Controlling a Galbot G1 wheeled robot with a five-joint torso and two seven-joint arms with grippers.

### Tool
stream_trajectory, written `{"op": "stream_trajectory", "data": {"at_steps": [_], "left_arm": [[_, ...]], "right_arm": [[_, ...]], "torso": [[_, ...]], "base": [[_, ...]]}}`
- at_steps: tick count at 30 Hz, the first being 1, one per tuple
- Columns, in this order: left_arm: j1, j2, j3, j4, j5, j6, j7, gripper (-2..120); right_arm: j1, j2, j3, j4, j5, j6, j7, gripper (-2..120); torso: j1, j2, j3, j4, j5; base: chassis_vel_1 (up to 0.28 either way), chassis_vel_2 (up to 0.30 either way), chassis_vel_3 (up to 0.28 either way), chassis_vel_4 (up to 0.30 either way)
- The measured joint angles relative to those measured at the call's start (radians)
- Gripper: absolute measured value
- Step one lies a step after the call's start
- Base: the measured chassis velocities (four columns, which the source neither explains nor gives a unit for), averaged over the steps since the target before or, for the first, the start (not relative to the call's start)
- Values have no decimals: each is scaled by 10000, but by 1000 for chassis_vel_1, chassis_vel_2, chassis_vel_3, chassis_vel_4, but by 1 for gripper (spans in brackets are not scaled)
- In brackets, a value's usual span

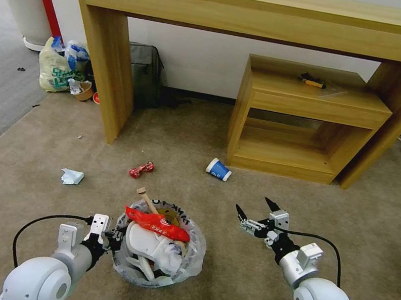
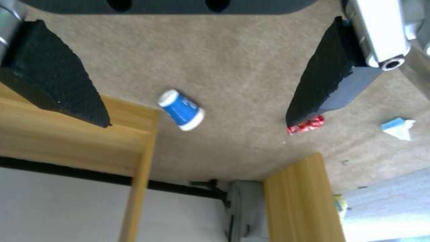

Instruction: Pick up the trash bin and place the garbage on the floor into it.

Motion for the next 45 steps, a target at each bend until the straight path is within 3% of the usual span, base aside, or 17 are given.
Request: {"op": "stream_trajectory", "data": {"at_steps": [22,30,35,45], "left_arm": [[140,-55,35,-129,84,0,5,0],[139,-49,17,-147,87,0,8,0],[105,-82,98,-75,112,0,10,0],[109,-57,81,-29,120,0,10,0]], "right_arm": [[-459,446,1074,-886,227,156,-136,100],[-241,58,1753,-3136,90,-85,-627,100],[454,-454,1670,-5228,-53,97,-2003,100],[1442,-404,1320,-6857,-535,307,-2765,100]], "torso": [[0,0,0,0,1],[0,1,0,0,-1],[0,0,0,-1,0],[0,0,0,2,2]], "base": [[-73,-69,74,77],[-10,-20,20,19],[0,0,0,0],[0,0,0,0]]}}
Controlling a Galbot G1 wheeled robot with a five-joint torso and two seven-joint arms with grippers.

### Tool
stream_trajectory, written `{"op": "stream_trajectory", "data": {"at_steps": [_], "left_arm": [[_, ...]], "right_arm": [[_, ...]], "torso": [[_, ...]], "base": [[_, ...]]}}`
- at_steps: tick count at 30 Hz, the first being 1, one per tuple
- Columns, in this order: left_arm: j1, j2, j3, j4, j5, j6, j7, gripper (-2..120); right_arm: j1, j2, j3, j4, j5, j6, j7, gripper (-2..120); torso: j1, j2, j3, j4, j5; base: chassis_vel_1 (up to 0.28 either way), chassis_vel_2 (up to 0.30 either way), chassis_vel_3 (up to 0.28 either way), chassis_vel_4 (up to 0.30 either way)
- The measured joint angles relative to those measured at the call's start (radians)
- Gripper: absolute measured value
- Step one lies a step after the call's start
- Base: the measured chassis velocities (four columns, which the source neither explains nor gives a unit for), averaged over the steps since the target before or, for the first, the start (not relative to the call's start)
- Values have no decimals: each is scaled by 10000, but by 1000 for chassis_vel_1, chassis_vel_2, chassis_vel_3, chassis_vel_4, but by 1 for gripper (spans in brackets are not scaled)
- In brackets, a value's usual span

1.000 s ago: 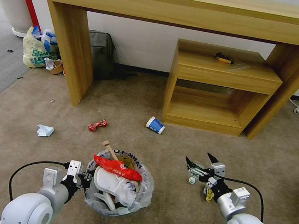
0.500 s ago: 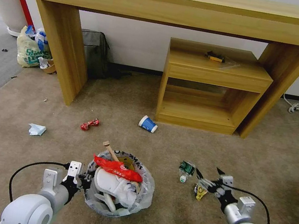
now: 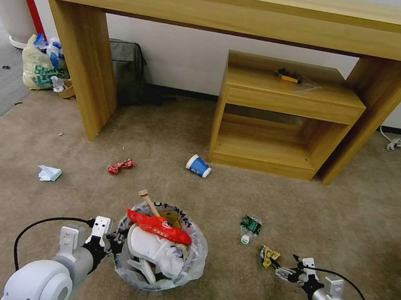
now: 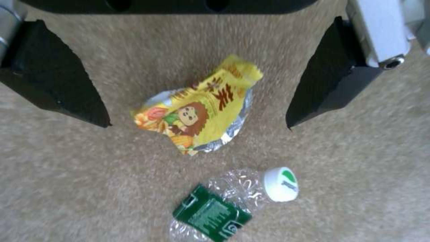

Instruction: Pick up the trash bin and place the garbage on the floor into it.

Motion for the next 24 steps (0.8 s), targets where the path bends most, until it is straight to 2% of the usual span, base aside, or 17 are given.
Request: {"op": "stream_trajectory", "data": {"at_steps": [10,14,24], "left_arm": [[21,1,-24,97,18,0,-4,0],[15,9,-18,108,20,0,-5,0],[39,42,-45,116,28,0,-17,0]], "right_arm": [[1582,579,-581,-2295,-402,125,189,99],[1802,700,-663,-2638,-486,288,180,97],[2463,1179,-806,-3508,-819,309,321,63]], "torso": [[0,0,0,-1,-3],[0,0,1,-1,-3],[0,0,0,-2,-3]], "base": [[0,0,0,0],[0,0,0,0],[0,0,0,0]]}}
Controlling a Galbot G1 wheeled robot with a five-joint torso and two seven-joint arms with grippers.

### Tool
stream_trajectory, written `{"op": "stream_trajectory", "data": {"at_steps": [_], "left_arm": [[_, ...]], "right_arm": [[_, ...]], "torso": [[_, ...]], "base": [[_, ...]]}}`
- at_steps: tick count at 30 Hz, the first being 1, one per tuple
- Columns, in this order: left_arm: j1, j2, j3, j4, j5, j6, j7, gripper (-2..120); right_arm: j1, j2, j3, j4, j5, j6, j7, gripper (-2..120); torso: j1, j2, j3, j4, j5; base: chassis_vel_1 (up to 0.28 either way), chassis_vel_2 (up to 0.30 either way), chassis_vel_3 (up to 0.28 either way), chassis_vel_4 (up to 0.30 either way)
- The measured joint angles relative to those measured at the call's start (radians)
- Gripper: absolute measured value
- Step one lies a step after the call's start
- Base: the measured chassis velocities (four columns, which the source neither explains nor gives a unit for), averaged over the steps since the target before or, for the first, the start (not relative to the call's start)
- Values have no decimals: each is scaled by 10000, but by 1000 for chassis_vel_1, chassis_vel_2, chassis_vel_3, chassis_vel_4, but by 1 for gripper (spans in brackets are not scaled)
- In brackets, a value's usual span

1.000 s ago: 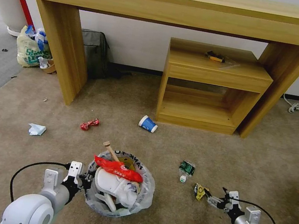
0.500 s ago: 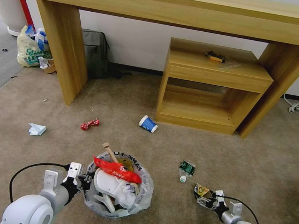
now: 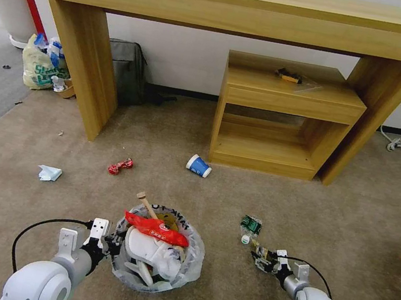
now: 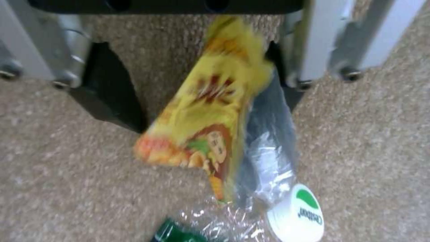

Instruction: Pick up the trash bin and place the garbage on the floor into it.

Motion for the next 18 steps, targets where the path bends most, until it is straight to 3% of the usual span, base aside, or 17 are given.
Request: {"op": "stream_trajectory", "data": {"at_steps": [1,4,6,8,10,12,14,15,18], "left_arm": [[0,0,0,0,0,0,0,0],[-7,9,4,-5,3,0,-11,0],[-8,8,5,-6,3,0,-13,0],[-5,-5,11,-31,5,0,-21,0],[-2,-6,11,-40,5,-1,-23,0],[10,-5,1,-80,6,0,-23,0],[12,1,-6,-89,6,0,-24,0],[18,11,-14,-104,7,0,-26,0],[26,18,-15,-125,7,-1,-25,0]], "right_arm": [[0,0,0,0,0,0,0,63],[168,136,56,-295,-157,58,61,44],[181,147,63,-322,-172,67,67,42],[230,186,85,-434,-237,117,172,29],[239,190,91,-458,-247,132,190,28],[269,216,105,-529,-312,214,250,14],[268,216,109,-529,-321,223,261,13],[268,229,139,-527,-385,265,270,4],[263,249,191,-509,-477,339,269,0]], "torso": [[0,0,0,0,0],[0,0,0,0,-2],[0,0,0,0,-3],[0,0,0,-2,-4],[0,0,0,-2,-4],[0,0,0,0,4],[0,0,0,1,6],[0,0,0,1,3],[0,0,0,2,6]], "base": [[0,0,0,0],[0,0,0,0],[0,0,0,0],[0,0,0,0],[0,0,0,0],[0,0,0,0],[0,0,0,0],[0,0,0,0],[0,0,0,0]]}}
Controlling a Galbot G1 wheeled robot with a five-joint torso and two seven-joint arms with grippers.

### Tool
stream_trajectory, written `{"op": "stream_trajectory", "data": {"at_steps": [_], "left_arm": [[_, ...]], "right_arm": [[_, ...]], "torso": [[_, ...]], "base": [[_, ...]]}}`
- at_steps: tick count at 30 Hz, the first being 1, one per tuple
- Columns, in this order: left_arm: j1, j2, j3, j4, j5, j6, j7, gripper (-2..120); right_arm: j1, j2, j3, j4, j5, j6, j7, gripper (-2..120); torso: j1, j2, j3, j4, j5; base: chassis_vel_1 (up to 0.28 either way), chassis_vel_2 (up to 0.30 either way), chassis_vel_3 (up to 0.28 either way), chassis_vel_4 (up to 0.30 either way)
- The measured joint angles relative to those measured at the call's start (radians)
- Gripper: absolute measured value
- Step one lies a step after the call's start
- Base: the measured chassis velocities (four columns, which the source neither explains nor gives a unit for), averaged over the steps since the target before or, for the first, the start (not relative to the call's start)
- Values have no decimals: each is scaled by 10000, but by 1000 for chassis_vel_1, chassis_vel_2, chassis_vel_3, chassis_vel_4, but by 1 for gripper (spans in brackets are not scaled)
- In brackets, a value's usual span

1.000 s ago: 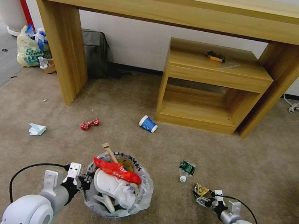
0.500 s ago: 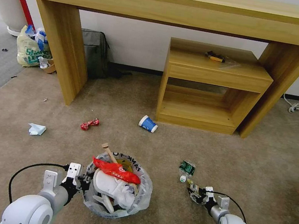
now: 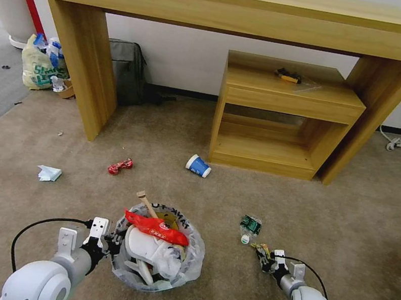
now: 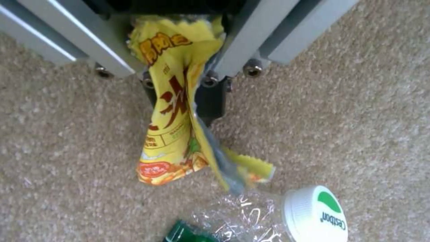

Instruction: Pick up the trash bin and place the garbage on the floor into it.

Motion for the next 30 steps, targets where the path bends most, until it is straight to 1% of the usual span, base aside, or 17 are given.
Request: {"op": "stream_trajectory", "data": {"at_steps": [4,6,8,10,12,14,15,16,17,18,20,21,22,23,25,27,30], "left_arm": [[21,1,-5,-35,1,0,-5,0],[29,41,-36,-70,-1,0,-9,0],[26,57,-46,-69,-3,0,-11,0],[-29,129,-60,-51,-23,0,-23,0],[-46,145,-55,-39,-28,0,-29,0],[-177,253,23,72,-86,0,-93,0],[-177,253,23,72,-86,0,-93,0],[-223,283,55,107,-119,0,-111,0],[-279,324,87,144,-157,0,-138,0],[-404,408,165,230,-232,0,-197,0],[-458,447,203,268,-257,-1,-219,0],[-649,616,383,433,-356,-1,-284,0],[-729,694,458,507,-398,-1,-316,0],[-729,694,458,507,-398,-1,-316,0],[-1013,912,665,786,-481,-1,-404,0],[-1139,995,750,915,-543,0,-441,0],[-1579,1207,1009,1323,-718,-1,-487,0]], "right_arm": [[-233,38,214,481,-213,188,186,0],[-784,-29,450,1529,-236,395,355,0],[-931,-68,498,1828,-223,436,362,0],[-1567,-318,662,3395,24,480,379,0],[-1655,-365,674,3655,79,468,378,0],[-2135,-785,709,5413,690,3,371,0],[-2135,-785,709,5413,690,3,371,0],[-2216,-906,695,5849,878,-153,366,0],[-2275,-1057,652,6363,1069,-316,337,0],[-2305,-1354,545,7201,1359,-605,247,0],[-2308,-1492,490,7534,1481,-720,203,0],[-2309,-1933,200,8593,2012,-1166,102,0],[-2309,-2125,20,8970,2268,-1354,86,0],[-2309,-2125,20,8970,2268,-1354,86,0],[-2220,-2715,-631,9894,2951,-1888,170,0],[-2132,-2910,-946,10167,3187,-2082,256,0],[-1672,-3425,-2244,10877,4036,-2742,763,0]], "torso": [[0,0,0,0,0],[0,0,0,0,-1],[0,0,0,-1,0],[0,-1,0,-2,-4],[0,0,0,-2,-3],[0,0,0,-3,-11],[0,0,0,-3,-11],[-1,0,-1,-2,-9],[1,0,0,-5,-2],[0,0,-1,0,-3],[0,0,0,-2,-7],[0,0,-1,0,-6],[0,0,-1,0,-7],[0,0,-1,0,-7],[0,0,-1,-2,-6],[0,0,-1,-2,-5],[0,0,0,0,-7]], "base": [[0,0,0,0],[0,0,0,0],[0,0,0,0],[0,0,0,0],[0,0,0,0],[0,0,0,0],[0,0,0,0],[0,0,0,0],[0,0,0,0],[0,0,0,0],[0,0,0,0],[0,0,0,0],[0,0,0,0],[0,0,0,0],[0,0,0,0],[0,0,0,0],[0,0,0,0]]}}
